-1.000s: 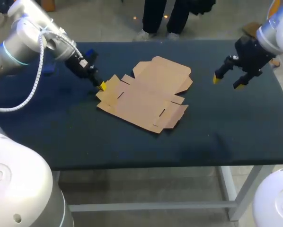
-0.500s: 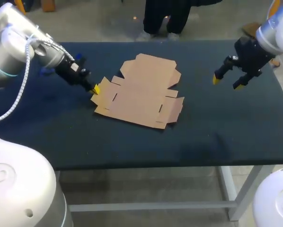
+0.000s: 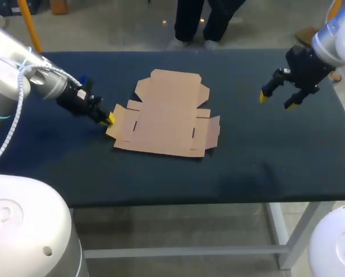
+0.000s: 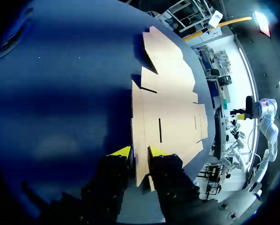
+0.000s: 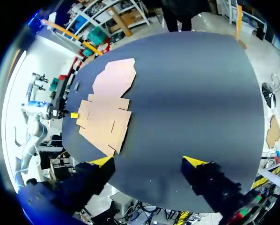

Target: Assemble the packaging by folding the flat box into shape, placing the metal phone stand inside, and closing the box properly

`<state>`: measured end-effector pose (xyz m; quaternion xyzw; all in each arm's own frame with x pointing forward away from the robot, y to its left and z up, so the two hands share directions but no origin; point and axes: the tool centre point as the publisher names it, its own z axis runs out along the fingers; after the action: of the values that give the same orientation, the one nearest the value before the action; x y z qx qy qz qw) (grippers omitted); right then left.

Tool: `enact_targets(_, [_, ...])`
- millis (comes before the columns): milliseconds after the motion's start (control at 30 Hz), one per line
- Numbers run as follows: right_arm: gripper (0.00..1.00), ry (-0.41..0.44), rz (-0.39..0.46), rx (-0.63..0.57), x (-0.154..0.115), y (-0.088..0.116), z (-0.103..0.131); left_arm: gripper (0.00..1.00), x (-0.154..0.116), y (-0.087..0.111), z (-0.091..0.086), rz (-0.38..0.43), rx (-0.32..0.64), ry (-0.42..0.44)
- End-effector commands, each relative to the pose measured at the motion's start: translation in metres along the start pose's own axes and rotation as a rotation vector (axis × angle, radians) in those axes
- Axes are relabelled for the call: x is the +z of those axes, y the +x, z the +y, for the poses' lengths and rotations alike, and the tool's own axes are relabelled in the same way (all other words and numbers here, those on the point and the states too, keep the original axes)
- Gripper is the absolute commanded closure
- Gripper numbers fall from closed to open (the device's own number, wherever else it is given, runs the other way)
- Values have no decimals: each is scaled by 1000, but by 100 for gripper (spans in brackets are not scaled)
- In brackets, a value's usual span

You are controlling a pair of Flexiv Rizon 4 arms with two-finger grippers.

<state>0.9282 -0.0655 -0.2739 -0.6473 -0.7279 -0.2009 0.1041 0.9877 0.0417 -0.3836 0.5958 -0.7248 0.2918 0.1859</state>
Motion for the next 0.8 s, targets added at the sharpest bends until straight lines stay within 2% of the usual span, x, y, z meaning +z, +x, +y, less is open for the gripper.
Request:
enact_targets(33, [0, 7, 2, -1, -2, 0, 1, 0, -6, 6, 5, -19, 14, 60])
enact_targets(233, [0, 7, 4, 0, -2, -2, -1, 0, -18, 5, -3, -33, 62, 50])
enact_targets(400, [0, 10, 5, -5, -1, -1, 0, 0, -24, 4, -18, -22, 134, -19])
enact_targets(567, [0, 12, 4, -14, -1, 1, -1, 0, -26, 0, -34, 39, 205, -105])
enact_targets(800, [0, 14, 8, -14, 0, 4, -5, 0, -15, -1, -46, 19, 228, -159])
